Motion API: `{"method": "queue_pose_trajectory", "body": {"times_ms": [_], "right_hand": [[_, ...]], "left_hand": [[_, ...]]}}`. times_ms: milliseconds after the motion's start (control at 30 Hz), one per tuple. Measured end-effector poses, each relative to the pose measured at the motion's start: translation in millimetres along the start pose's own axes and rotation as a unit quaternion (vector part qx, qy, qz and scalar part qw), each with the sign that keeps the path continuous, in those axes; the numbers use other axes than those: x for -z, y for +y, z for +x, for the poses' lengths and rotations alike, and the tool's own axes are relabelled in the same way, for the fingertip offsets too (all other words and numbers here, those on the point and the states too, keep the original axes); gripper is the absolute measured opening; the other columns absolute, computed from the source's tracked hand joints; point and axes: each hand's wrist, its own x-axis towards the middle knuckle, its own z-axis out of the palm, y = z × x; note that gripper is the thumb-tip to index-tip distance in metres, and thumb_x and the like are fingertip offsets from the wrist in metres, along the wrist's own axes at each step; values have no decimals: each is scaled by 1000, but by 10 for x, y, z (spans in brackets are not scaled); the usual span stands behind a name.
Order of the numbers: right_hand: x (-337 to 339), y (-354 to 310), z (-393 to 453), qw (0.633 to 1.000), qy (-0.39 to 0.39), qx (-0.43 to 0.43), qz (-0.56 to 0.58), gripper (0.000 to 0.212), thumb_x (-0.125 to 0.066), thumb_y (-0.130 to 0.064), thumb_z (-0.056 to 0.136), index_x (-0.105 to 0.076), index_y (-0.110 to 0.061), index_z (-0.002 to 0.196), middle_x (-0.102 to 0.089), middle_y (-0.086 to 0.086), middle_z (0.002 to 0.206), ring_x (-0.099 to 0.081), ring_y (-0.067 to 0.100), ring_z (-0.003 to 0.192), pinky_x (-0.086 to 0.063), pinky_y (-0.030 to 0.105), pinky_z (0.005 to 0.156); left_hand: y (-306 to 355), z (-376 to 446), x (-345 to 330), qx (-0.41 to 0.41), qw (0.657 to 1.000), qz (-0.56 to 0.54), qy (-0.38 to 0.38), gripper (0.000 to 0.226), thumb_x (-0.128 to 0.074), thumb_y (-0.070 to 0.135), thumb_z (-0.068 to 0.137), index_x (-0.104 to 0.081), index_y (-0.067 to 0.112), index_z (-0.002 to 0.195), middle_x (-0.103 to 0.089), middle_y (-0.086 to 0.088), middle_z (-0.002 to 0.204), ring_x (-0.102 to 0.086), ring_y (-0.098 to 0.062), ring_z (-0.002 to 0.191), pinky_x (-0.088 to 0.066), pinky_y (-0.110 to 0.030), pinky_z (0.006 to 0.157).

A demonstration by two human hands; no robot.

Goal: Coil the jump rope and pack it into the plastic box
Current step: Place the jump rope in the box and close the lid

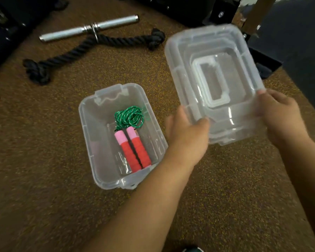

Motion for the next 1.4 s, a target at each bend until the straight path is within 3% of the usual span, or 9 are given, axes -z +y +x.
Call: {"method": "queue_pose_trajectory", "body": {"times_ms": [133, 267, 400, 500, 733, 1133, 1233, 1300, 1400], "right_hand": [[-577, -211, -415, 989, -135, 62, -6, 24, -48, -21, 93, -64, -37, 88, -70, -8, 84, -68, 12, 74, -60, 30, 67], [-1174, -87, -661, 952, -254, 150, -83, 22, -53, -23, 92, -68, -25, 107, -68, 3, 88, -62, 9, 68, -53, 22, 61], [-1534, 113, -756, 934, -281, 135, -177, 34, -56, -38, 88, -62, -26, 119, -54, 3, 105, -57, 14, 95, -49, 32, 92], [-1608, 114, -833, 930, -275, 137, -200, 46, -57, -36, 89, -54, -19, 132, -45, 1, 114, -49, 15, 109, -38, 31, 106], [-1374, 149, -879, 935, -304, 93, -155, 25, -58, -31, 89, -65, -35, 113, -71, -8, 102, -68, 8, 86, -59, 36, 80], [-1264, 173, -903, 928, -359, 22, -100, 23, -62, -14, 88, -70, -34, 98, -76, -3, 96, -72, 14, 89, -56, 42, 87], [-1277, 160, -880, 924, -372, -19, -84, 21, -61, -13, 89, -70, -24, 104, -76, -2, 95, -73, 15, 87, -58, 38, 84], [-1282, 179, -912, 929, -361, -40, -63, 21, -61, -13, 89, -68, -15, 109, -77, -2, 90, -73, 14, 81, -60, 33, 76], [-1272, 303, -1005, 947, -306, -94, -14, 34, -63, -28, 88, -60, -11, 117, -72, 9, 101, -71, 18, 82, -60, 35, 72]], "left_hand": [[-19, -133, 731, -56, 975, 122, 176, 48, -58, 26, 85, -47, 31, 132, -39, 3, 117, -47, -11, 104, -37, -25, 97], [-411, -214, 1540, -5, 948, 197, 249, 46, -57, 22, 85, -51, 24, 131, -44, -7, 127, -45, -20, 117, -38, -32, 102], [-725, -394, 1865, 63, 952, 199, 224, 41, -53, 28, 91, -48, 30, 131, -36, 3, 130, -34, -15, 125, -27, -30, 105], [-874, -435, 1927, 65, 968, 154, 188, 40, -52, 33, 90, -49, 33, 129, -47, -1, 132, -48, -20, 121, -38, -42, 105], [-903, -426, 1844, 68, 983, 100, 135, 33, -54, 31, 90, -51, 40, 122, -57, 1, 124, -59, -17, 108, -49, -44, 95], [-933, -518, 1831, 94, 980, 12, 173, 29, -60, 18, 90, -59, 34, 114, -62, 18, 92, -60, 0, 85, -44, -16, 67], [-960, -547, 1759, 81, 963, 178, 185, 42, -52, 25, 94, -44, 24, 136, -53, 4, 122, -53, -16, 115, -45, -28, 90], [-960, -608, 1669, -13, 916, 346, 201, 59, -43, 23, 97, -16, 22, 150, -25, 0, 152, -23, -19, 140, -24, -35, 114], [-952, -667, 1513, -155, 881, 436, 99, 61, -37, 28, 98, -6, 26, 151, -7, 6, 160, 5, -7, 145, 4, -32, 119]]}}
